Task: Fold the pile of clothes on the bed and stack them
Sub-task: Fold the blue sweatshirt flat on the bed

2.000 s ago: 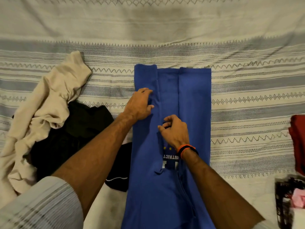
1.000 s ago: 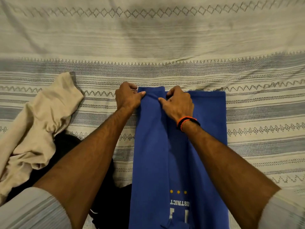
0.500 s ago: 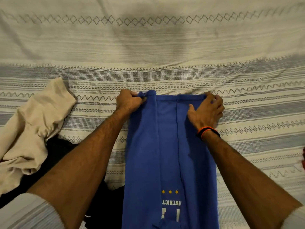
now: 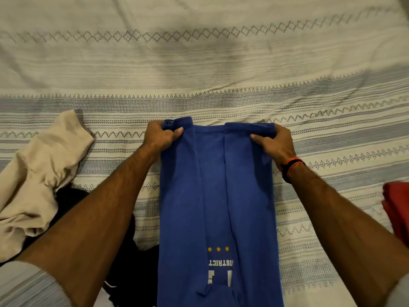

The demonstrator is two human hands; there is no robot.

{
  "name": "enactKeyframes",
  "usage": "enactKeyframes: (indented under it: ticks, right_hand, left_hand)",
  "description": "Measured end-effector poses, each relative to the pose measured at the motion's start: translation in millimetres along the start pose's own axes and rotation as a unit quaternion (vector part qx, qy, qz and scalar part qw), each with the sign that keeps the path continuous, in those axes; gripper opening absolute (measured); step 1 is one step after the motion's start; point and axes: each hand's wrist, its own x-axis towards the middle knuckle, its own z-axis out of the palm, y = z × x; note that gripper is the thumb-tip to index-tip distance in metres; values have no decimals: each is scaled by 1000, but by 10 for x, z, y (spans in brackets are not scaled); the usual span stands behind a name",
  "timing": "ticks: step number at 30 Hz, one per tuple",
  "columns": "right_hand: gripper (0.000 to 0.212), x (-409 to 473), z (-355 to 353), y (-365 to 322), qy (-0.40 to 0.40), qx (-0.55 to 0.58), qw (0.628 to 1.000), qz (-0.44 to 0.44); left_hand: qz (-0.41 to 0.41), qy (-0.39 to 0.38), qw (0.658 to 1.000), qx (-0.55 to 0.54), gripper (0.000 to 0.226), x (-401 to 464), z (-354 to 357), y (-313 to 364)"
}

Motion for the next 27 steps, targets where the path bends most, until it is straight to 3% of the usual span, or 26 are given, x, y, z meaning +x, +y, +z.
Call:
enactKeyframes:
  ticks: [7, 11, 14, 19, 23, 27]
  right_hand:
    - [34, -294, -150, -71, -13, -10, 996, -83]
    - [40, -696, -261, -112, -46, -75, 986, -142]
    - [37, -1019, -367, -54, -63, -115, 977, -166]
    - [31, -1655, -510, 389, -83, -199, 945, -244]
    - [27, -2140, -530, 875, -114, -296, 924, -212]
    - [25, -2328, -512, 1150, -135, -327, 906, -232]
  left_hand:
    - [78, -5, 995, 65, 32, -421, -183, 112]
    - [187, -23, 970, 152, 33, -886, -257, 150]
    - [191, -55, 958, 209, 36, -1250, -313, 21]
    - [266, -110, 890, 354, 37, -1995, -425, -518]
    - [247, -166, 814, 498, 37, -2380, -344, -1148]
    - [290, -140, 783, 533, 41, -2527, -308, -1512]
